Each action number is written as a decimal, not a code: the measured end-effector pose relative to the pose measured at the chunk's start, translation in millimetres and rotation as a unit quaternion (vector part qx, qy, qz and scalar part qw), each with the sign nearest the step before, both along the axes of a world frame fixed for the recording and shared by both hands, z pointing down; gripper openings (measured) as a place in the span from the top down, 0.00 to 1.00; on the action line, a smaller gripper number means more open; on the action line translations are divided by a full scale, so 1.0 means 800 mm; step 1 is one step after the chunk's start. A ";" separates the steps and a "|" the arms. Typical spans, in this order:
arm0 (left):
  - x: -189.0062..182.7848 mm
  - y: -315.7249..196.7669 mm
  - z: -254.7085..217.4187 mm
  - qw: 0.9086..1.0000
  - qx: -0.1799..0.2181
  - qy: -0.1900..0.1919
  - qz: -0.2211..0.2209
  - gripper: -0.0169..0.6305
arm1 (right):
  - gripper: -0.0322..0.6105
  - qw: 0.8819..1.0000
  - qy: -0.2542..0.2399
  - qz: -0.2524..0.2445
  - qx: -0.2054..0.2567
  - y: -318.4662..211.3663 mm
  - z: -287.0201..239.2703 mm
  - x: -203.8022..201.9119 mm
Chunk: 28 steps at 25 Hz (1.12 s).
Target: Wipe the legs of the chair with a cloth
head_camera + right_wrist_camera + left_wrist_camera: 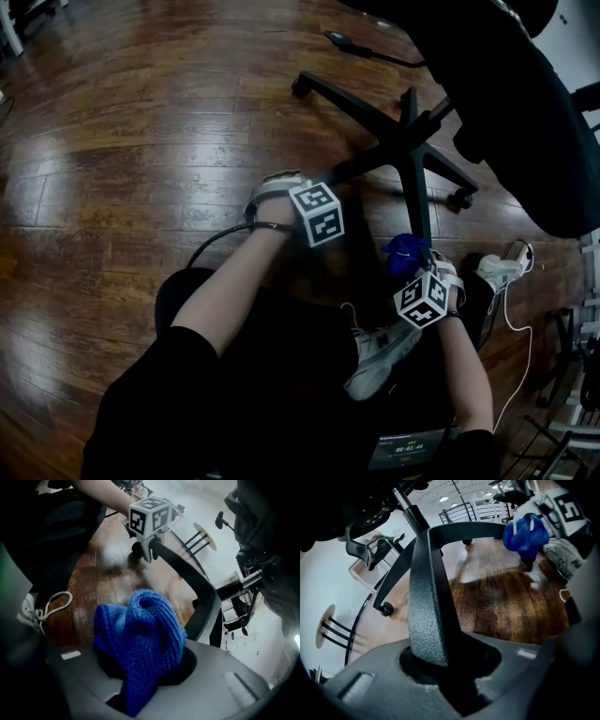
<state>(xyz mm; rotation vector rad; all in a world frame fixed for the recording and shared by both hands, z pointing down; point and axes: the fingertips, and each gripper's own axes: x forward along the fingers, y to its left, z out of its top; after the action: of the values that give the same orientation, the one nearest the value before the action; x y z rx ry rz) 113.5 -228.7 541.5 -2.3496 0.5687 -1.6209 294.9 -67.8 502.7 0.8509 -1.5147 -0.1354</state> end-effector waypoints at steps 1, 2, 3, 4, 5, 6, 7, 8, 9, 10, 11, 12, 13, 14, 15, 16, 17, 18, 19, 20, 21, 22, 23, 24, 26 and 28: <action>0.000 0.000 -0.001 1.000 0.000 -0.001 -0.001 0.80 | 0.80 1.000 -0.007 -0.001 0.008 -0.017 -0.006 -0.002; 0.000 -0.001 -0.001 1.000 0.000 -0.001 -0.001 0.80 | 0.80 1.000 -0.013 -0.002 0.019 -0.038 -0.013 -0.004; 0.000 0.000 -0.002 1.000 -0.002 -0.001 -0.001 0.80 | 0.80 0.999 -0.016 -0.003 0.030 -0.061 -0.020 -0.006; 0.000 0.000 -0.003 1.000 -0.003 0.000 0.000 0.80 | 0.80 0.999 -0.014 -0.005 0.042 -0.085 -0.027 -0.009; 0.001 0.001 -0.003 1.000 -0.002 0.000 0.000 0.80 | 0.80 0.998 -0.011 -0.006 0.055 -0.110 -0.034 -0.010; 0.001 0.001 -0.004 1.000 0.003 0.000 0.001 0.80 | 0.80 0.998 -0.008 -0.007 0.069 -0.136 -0.042 -0.012; 0.002 0.001 -0.005 1.000 0.007 0.000 0.001 0.80 | 0.80 0.997 -0.008 -0.005 0.081 -0.161 -0.050 -0.015; 0.002 0.001 -0.005 1.000 0.010 0.000 0.002 0.80 | 0.80 0.996 -0.009 -0.001 0.092 -0.183 -0.058 -0.017; 0.002 0.001 -0.005 1.000 0.011 0.000 0.003 0.80 | 0.80 0.995 -0.011 0.006 0.100 -0.201 -0.064 -0.020; 0.001 0.000 -0.005 1.000 0.013 -0.001 0.003 0.80 | 0.80 0.994 -0.009 0.012 0.106 -0.213 -0.068 -0.022; -0.001 -0.001 -0.005 1.000 0.016 -0.002 0.004 0.80 | 0.80 0.994 -0.003 0.015 0.110 -0.219 -0.069 -0.025; -0.003 -0.003 -0.005 1.000 0.019 -0.003 0.004 0.80 | 0.80 0.993 0.006 0.011 0.116 -0.219 -0.068 -0.026; -0.004 -0.004 -0.005 1.000 0.022 -0.004 0.004 0.80 | 0.80 0.993 0.012 0.004 0.121 -0.216 -0.067 -0.027; -0.004 -0.005 -0.005 1.000 0.023 -0.004 0.004 0.80 | 0.80 0.992 0.011 -0.002 0.124 -0.209 -0.065 -0.028; -0.004 -0.005 -0.005 1.000 0.024 -0.003 0.005 0.80 | 0.80 0.992 0.003 -0.002 0.123 -0.200 -0.064 -0.027; -0.004 -0.005 -0.005 1.000 0.025 -0.001 0.005 0.80 | 0.80 0.993 -0.010 0.001 0.120 -0.189 -0.064 -0.027; -0.003 -0.005 -0.004 1.000 0.025 -0.001 0.005 0.80 | 0.80 0.993 -0.023 0.003 0.116 -0.176 -0.063 -0.026; -0.003 -0.005 -0.004 1.000 0.024 0.000 0.005 0.80 | 0.80 0.993 -0.031 0.005 0.111 -0.162 -0.060 -0.025; -0.003 -0.005 -0.004 1.000 0.023 0.000 0.005 0.80 | 0.80 0.994 -0.034 0.006 0.103 -0.145 -0.055 -0.023; -0.003 -0.005 -0.003 1.000 0.021 0.000 0.005 0.80 | 0.80 0.995 -0.035 0.007 0.093 -0.126 -0.049 -0.021; -0.003 -0.005 -0.003 1.000 0.020 0.000 0.004 0.80 | 0.80 0.996 -0.036 0.009 0.082 -0.106 -0.042 -0.019; -0.003 -0.005 -0.002 1.000 0.019 -0.001 0.004 0.80 | 0.80 0.997 -0.037 0.011 0.069 -0.084 -0.035 -0.017; -0.003 -0.005 -0.002 1.000 0.018 -0.002 0.003 0.80 | 0.80 0.998 -0.039 0.013 0.056 -0.062 -0.029 -0.015; -0.003 -0.004 -0.001 1.000 0.017 -0.003 0.002 0.80 | 0.80 0.998 -0.040 0.013 0.045 -0.039 -0.022 -0.012; -0.002 -0.002 0.000 1.000 0.013 -0.004 0.000 0.80 | 0.80 0.999 -0.042 0.007 0.032 0.002 -0.012 -0.006; 0.000 0.000 0.001 1.000 0.007 -0.002 0.001 0.80 | 0.80 0.999 -0.042 0.005 0.029 0.027 -0.005 -0.001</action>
<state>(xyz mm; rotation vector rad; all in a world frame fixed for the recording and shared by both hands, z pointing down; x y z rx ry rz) 113.2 -228.7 542.3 -2.3352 0.5747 -1.6155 294.3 -46.1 498.4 0.9203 -1.5910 -0.1392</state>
